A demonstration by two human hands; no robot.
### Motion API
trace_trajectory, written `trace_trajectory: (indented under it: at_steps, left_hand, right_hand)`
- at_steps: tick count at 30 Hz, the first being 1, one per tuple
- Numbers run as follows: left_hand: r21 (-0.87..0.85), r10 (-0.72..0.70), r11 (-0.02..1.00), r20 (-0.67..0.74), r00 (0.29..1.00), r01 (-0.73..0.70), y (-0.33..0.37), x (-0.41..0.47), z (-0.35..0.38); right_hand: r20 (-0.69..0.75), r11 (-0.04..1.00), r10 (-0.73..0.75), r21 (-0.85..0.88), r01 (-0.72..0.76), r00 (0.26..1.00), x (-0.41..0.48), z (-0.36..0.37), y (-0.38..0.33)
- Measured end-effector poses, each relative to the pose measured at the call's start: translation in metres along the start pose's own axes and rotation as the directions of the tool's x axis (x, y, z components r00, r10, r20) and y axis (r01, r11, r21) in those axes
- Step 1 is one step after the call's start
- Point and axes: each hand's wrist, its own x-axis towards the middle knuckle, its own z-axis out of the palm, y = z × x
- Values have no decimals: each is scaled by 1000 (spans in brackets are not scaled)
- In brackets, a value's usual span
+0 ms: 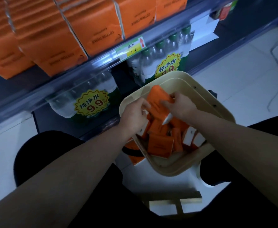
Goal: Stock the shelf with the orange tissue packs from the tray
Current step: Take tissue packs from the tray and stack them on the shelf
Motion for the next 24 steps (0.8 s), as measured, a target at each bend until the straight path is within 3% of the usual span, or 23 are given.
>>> trace_trajectory:
  at_steps: [3,5,8,16,24]
  left_hand:
    - [132,-105,987,76,992,94,-5,9,6]
    - [192,-168,972,175,970,133,-11,12,21]
    - [341,-215,935,331,919,96,-22,14,53]
    - [542,-336,840,533,777,-8,-35,24,115]
    - [686,-302,689,566,767,-235,-44,23,152]
  right_hand:
    - [62,975,-65,-211,77,996,-4,-15,26]
    - [26,929,-81,-359,85,996,-4,-16,47]
    - [-25,843,-73,-535,49,997,-6,-9,74]
    - [31,800,-75,-595,79,997,-4,16,107]
    - [38,746,-71,-661,78,997,-3,21,118]
